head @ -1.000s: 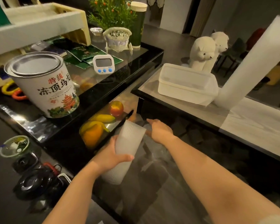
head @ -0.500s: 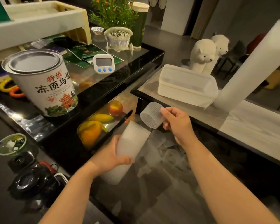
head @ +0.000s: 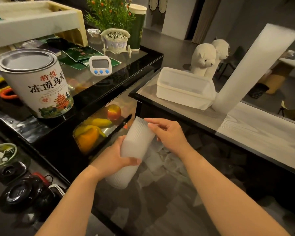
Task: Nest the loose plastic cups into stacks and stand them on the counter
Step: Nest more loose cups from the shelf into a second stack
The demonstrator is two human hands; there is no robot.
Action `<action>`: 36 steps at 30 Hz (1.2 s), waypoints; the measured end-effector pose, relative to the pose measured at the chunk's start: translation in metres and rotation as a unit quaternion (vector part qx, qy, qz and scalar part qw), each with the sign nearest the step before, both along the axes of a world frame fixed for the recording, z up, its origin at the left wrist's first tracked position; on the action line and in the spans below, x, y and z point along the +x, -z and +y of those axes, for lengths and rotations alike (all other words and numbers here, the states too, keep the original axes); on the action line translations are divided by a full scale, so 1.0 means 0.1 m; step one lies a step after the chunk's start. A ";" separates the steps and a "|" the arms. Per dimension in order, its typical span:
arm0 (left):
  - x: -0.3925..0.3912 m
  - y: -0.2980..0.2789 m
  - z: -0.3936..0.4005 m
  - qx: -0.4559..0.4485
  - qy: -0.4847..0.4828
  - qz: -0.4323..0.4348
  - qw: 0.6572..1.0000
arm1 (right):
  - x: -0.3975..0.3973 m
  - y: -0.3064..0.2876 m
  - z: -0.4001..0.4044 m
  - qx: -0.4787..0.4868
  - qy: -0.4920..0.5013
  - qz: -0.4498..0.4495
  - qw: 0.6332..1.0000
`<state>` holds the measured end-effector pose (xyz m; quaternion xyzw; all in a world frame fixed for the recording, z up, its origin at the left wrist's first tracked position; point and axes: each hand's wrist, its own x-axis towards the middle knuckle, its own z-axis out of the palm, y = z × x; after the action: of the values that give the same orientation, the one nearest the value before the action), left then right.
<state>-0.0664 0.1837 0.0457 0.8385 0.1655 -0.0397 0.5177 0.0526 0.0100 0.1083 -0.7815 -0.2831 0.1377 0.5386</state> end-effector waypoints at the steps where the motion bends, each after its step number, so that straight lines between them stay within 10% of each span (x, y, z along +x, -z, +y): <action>1: 0.00 0.01 0.00 0.006 -0.006 -0.006 1.000 | -0.02 0.01 0.01 -0.007 -0.011 -0.003 1.000; 9: -0.06 0.14 0.11 -0.011 -0.095 -0.012 0.995 | 0.12 0.21 0.19 -0.072 0.022 -0.034 0.997; 18: -0.16 0.11 0.25 -0.022 -0.154 0.036 0.987 | 0.30 0.93 0.47 -0.375 -0.035 -0.067 0.924; 25: -0.16 0.10 0.31 -0.043 -0.139 0.042 0.988 | 0.36 1.04 0.70 -0.382 -0.057 0.026 0.922; 31: -0.21 0.13 0.42 -0.037 -0.140 0.066 0.987 | 0.47 1.11 0.74 -0.450 -0.083 -0.064 0.887; 36: -0.21 0.13 0.52 -0.036 -0.125 0.088 0.988 | 0.52 1.18 0.66 -0.360 0.016 -0.033 0.932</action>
<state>-0.0869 0.2355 0.0332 0.7851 0.3123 -0.0543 0.5321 0.1046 0.0759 -0.0098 -0.9314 -0.2196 0.1961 0.2140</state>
